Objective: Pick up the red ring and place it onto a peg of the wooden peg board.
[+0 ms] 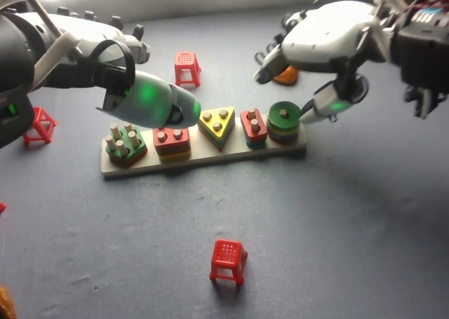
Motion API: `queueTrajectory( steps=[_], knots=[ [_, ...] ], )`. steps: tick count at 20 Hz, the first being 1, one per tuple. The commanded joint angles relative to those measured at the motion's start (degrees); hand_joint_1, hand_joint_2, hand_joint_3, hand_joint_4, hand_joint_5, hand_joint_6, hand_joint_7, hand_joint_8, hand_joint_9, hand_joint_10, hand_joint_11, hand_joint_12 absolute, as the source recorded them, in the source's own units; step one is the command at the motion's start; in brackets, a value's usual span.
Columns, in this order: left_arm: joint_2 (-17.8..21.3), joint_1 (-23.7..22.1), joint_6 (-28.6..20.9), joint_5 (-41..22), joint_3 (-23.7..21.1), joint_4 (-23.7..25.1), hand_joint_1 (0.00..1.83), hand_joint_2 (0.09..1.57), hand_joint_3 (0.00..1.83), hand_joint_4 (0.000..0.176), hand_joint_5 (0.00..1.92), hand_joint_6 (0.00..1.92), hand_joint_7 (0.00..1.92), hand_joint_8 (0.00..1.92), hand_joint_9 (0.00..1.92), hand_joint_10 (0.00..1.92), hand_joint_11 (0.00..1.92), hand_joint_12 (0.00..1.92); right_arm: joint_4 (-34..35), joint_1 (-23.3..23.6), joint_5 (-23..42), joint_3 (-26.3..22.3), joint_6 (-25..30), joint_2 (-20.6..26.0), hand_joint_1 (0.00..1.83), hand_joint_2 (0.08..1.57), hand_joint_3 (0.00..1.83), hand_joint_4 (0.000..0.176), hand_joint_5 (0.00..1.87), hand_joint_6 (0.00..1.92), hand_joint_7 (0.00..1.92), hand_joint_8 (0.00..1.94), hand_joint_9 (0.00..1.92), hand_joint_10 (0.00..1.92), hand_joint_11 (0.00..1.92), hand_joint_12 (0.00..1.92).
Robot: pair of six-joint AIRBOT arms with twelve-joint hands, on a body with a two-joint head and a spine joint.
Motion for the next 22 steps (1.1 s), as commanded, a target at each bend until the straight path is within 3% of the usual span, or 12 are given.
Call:
queueTrajectory(
  steps=[1,8,14,16,19,22],
  knots=[
    [-0.03,-0.83,0.09,-1.44,0.10,4.35,0.00,1.15,0.00,0.000,0.03,0.00,0.00,0.00,0.00,0.00,0.00,0.00,0.99,1.10,5.65,-0.29,0.10,1.24,1.05,1.02,0.00,0.000,0.53,0.01,0.57,0.00,0.53,0.00,0.07,1.17],
    [-0.02,-1.29,1.00,-1.44,-0.06,4.38,0.00,1.15,0.00,0.000,0.04,0.01,0.00,0.00,0.00,0.00,0.00,0.00,5.51,0.80,7.18,-15.01,0.13,17.95,1.00,1.04,0.00,0.000,0.51,0.00,0.52,0.00,0.47,0.00,0.00,1.19],
    [-0.02,-1.42,1.67,-1.45,-0.20,4.38,0.00,1.15,0.00,0.000,0.04,0.01,0.00,0.00,0.00,0.00,0.00,0.00,6.00,-0.81,6.99,-24.90,-0.36,30.06,0.95,1.05,0.00,0.000,0.43,0.00,0.44,0.00,0.39,0.00,0.00,1.06],
    [-0.02,-1.42,1.67,-1.44,-0.23,4.38,0.00,1.15,0.00,0.000,0.03,0.00,0.00,0.00,0.00,0.00,0.00,0.00,6.00,-1.31,6.49,-26.46,-0.37,32.39,0.96,1.05,0.00,0.000,0.40,0.00,0.42,0.00,0.37,0.00,0.00,1.04],
    [-0.02,-1.44,1.67,-1.17,-0.29,4.35,0.00,1.15,0.00,0.000,0.02,0.00,0.00,0.00,0.00,0.00,0.00,0.00,5.89,-2.67,6.07,-28.07,-0.65,34.78,0.85,1.06,0.00,0.000,0.40,0.00,0.39,0.00,0.34,0.00,0.00,0.96],
    [-0.02,-1.51,1.65,-0.90,-0.33,4.33,0.00,1.16,0.00,0.000,0.03,0.00,0.00,0.00,0.00,0.00,0.00,0.00,5.81,-2.78,6.83,-28.34,-0.66,35.12,0.77,1.06,0.00,0.000,0.36,0.00,0.36,0.00,0.31,0.00,0.00,0.87]
  ],
)
